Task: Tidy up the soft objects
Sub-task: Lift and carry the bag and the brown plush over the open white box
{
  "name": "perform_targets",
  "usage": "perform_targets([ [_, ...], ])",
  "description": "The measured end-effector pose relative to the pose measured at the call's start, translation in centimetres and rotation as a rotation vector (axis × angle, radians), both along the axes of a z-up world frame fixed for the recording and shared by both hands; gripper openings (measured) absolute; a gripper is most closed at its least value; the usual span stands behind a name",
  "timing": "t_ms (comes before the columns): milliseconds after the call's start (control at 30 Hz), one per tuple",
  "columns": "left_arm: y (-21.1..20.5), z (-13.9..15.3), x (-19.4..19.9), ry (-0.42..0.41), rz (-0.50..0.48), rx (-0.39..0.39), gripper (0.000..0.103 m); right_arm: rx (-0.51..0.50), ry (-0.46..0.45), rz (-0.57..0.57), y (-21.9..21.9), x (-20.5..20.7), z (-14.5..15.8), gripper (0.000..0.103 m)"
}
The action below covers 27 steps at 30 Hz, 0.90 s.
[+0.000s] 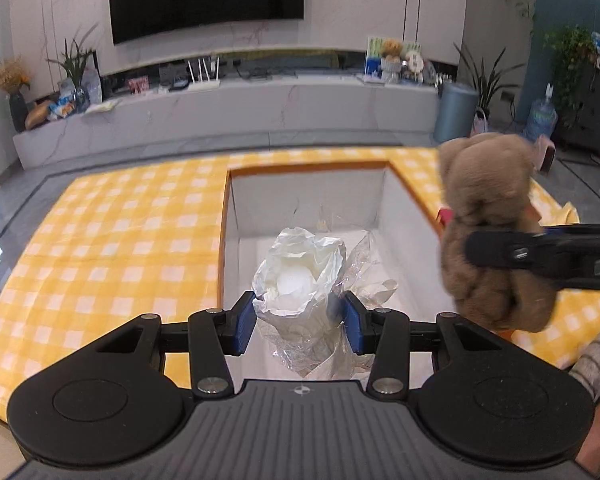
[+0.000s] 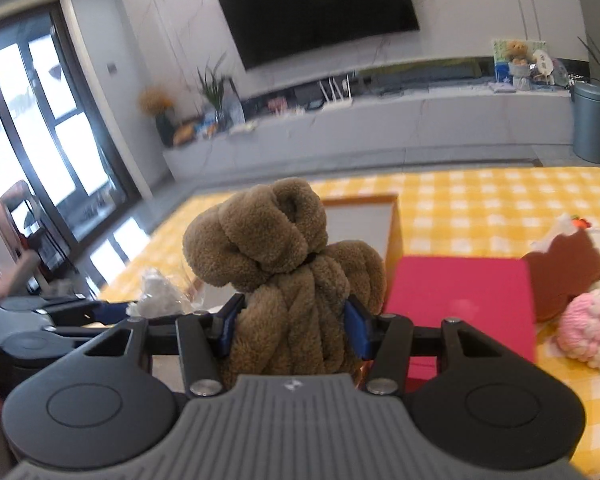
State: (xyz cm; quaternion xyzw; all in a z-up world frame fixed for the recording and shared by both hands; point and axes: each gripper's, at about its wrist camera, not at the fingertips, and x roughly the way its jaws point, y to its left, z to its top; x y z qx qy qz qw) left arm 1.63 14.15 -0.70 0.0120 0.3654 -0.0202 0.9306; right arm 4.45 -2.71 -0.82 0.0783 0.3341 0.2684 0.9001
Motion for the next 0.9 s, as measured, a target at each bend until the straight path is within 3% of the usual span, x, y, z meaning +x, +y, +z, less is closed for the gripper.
perform_targets([
  [267,1.1,-1.5,0.6,0.062,0.045,0.021,0.052,-0.127,0.068,0.012,4.7,1.8,-3.5,0.053],
  [400,1.1,-1.4,0.4,0.074,0.055,0.062,0.064,-0.151,0.088,0.025,5.5,1.8,-4.3,0.053],
  [533,2.3,0.4,-0.9,-0.006,0.098,0.043,0.083,-0.186,0.087,0.029,6.5,1.7,-4.8,0.053],
  [667,4.9,2.5,-2.8,-0.123,0.177,-0.089,0.093,-0.203,0.082,0.031,6.5,1.6,-4.8,0.053],
  [767,6.5,2.9,-3.1,-0.166,0.234,-0.122,0.094,-0.250,0.072,0.026,7.2,1.7,-5.0,0.053],
  [900,7.1,2.3,-1.9,-0.126,0.260,-0.083,0.093,-0.326,0.066,0.018,8.4,2.4,-6.1,0.053],
])
